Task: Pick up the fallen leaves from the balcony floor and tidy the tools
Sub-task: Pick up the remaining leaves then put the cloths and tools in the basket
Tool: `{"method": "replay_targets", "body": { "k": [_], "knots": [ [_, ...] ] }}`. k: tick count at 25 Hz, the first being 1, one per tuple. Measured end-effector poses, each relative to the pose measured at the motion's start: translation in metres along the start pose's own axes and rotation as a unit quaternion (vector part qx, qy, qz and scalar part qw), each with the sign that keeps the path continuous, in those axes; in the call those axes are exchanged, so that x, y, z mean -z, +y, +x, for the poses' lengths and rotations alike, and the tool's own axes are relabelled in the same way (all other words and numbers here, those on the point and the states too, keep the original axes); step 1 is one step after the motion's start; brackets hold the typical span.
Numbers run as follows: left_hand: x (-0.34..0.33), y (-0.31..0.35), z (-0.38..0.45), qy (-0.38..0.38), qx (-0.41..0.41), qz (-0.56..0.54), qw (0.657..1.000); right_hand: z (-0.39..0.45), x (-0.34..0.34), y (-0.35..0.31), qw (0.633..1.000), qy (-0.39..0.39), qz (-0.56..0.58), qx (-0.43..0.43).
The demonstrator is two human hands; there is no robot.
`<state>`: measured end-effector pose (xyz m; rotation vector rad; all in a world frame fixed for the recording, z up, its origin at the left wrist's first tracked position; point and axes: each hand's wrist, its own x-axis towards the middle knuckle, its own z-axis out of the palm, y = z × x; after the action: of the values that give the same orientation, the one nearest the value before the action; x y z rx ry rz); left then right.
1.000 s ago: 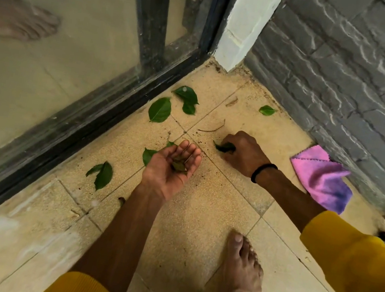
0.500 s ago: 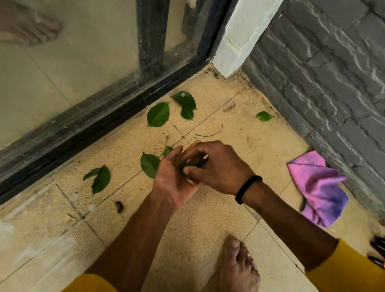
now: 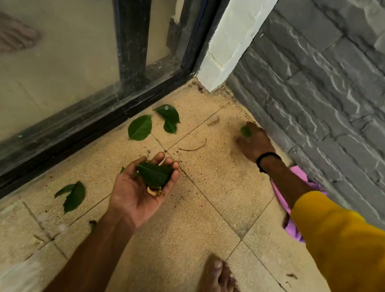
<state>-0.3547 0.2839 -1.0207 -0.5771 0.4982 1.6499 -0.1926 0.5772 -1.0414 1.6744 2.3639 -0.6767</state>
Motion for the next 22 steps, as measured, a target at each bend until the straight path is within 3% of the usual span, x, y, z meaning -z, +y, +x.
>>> {"method": "replay_targets", "body": {
  "k": [7,15,20,22],
  "knots": [
    [0.02,0.04,-0.056,0.036,-0.032,-0.016,0.999,-0.019,-0.056,-0.063,0.975,-0.005,-0.079,0.207],
    [0.06,0.053,-0.12,0.092,-0.105,-0.084,0.987,-0.042,-0.094,-0.165,0.969,-0.022,0.003,0.246],
    [0.069,0.064,-0.129,0.095,-0.117,-0.094,0.984,-0.058,-0.12,-0.21,0.966,0.06,-0.102,0.228],
    [0.072,0.067,-0.131,0.076,-0.121,-0.1,0.985,-0.068,-0.126,-0.219,0.964,0.076,-0.078,0.242]
  ]
}}
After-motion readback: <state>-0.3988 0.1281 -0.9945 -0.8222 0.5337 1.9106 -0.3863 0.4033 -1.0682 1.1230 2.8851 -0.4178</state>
